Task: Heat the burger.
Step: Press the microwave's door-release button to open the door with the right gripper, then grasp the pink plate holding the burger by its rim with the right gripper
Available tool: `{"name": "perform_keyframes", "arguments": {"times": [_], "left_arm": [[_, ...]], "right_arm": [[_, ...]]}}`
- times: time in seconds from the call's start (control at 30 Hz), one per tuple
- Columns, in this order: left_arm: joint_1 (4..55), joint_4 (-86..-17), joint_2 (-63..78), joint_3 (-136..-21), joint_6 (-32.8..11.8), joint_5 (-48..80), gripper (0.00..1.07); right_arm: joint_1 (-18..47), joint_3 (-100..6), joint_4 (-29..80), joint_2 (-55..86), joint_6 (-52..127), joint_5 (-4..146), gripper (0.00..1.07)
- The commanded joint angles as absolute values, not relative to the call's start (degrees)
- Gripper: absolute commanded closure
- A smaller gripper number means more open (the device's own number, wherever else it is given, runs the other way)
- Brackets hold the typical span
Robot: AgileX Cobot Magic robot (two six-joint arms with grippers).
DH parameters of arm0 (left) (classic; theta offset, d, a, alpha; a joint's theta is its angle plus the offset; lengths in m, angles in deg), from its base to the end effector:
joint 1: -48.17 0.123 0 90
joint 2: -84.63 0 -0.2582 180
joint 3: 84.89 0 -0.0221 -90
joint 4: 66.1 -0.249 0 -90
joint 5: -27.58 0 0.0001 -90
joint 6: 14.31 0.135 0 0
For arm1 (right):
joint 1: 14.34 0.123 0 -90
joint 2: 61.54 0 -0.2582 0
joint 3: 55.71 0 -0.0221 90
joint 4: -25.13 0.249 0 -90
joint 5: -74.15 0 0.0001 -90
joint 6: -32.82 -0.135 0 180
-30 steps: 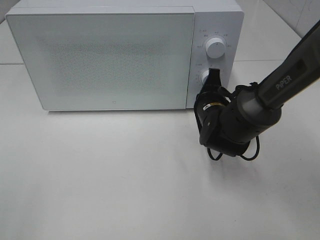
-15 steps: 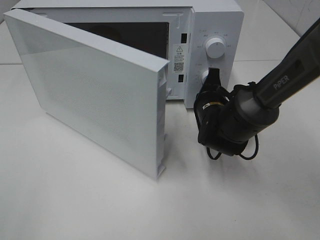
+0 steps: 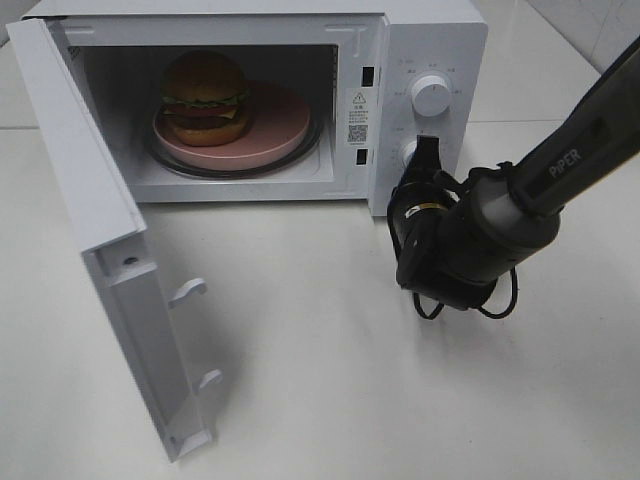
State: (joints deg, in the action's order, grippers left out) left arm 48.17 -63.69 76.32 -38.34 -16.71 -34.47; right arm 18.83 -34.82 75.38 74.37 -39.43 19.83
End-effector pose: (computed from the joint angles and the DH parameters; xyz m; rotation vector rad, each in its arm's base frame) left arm 0.0557 -0.0050 0.2606 -0.0396 2.0402 -0.0765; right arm 0.3804 0.1479 0.0377 1.5481 1.3163 0.9512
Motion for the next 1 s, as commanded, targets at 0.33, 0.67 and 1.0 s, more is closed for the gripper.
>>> {"name": "perform_keyframes", "arguments": {"times": [0.33, 0.67, 1.0], "left_arm": [[48.23, -63.18, 76.60, -38.28, -16.66, -33.67, 0.07], [48.23, -63.18, 76.60, -38.28, -16.66, -33.67, 0.07], [48.23, -63.18, 76.60, -38.28, -16.66, -33.67, 0.07]], "right_arm": [[17.86, -32.93, 68.56, 70.25, -39.89, 16.28, 1.07], [17.86, -28.87, 68.22, 67.55, -39.83, 24.65, 1.07], [17.86, -23.19, 65.99, 63.37, -37.59, 30.49, 1.07]]}}
